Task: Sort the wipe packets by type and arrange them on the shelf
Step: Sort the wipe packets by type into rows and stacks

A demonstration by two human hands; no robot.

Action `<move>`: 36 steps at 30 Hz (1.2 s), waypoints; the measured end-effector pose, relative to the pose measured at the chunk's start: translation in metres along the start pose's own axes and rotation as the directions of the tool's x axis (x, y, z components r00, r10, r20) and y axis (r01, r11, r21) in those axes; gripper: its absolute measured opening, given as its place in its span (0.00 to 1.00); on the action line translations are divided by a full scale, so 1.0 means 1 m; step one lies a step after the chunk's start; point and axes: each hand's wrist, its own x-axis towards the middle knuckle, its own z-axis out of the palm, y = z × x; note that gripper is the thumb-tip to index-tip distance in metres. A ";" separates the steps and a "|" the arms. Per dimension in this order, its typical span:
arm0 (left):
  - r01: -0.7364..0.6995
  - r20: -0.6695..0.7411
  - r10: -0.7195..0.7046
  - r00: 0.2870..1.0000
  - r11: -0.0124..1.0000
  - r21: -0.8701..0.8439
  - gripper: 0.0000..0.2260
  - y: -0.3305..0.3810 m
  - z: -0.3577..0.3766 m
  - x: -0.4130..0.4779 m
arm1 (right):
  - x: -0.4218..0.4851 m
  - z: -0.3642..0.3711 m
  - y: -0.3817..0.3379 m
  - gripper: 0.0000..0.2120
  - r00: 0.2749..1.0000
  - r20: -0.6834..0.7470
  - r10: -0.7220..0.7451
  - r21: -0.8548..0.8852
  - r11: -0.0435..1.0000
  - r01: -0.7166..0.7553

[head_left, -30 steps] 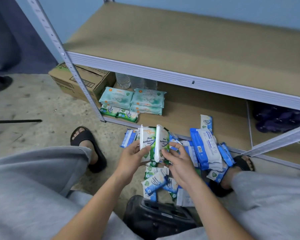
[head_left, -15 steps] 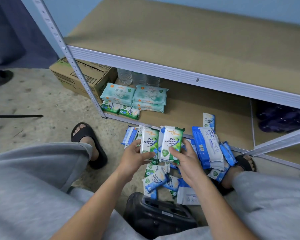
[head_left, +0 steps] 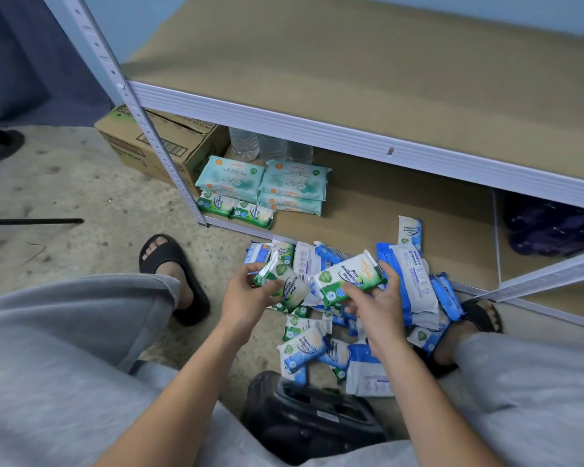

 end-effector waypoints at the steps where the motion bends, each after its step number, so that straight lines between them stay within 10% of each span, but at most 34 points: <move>1: -0.005 -0.010 0.005 1.000 1.000 0.007 0.16 -0.001 0.000 0.001 | 0.001 0.000 0.001 0.30 1.000 -0.005 0.000 -0.004 1.000 0.000; 27: 0.164 -0.333 -0.196 0.922 0.979 -0.123 0.05 -0.018 -0.026 0.161 | 0.144 0.082 0.019 0.16 0.976 -0.203 0.081 -0.231 0.964 -0.129; 36: 0.077 -0.404 -0.094 0.910 0.995 -0.059 0.09 0.004 -0.043 0.259 | 0.224 0.144 0.021 0.18 0.938 -0.223 0.266 -0.025 0.960 -0.279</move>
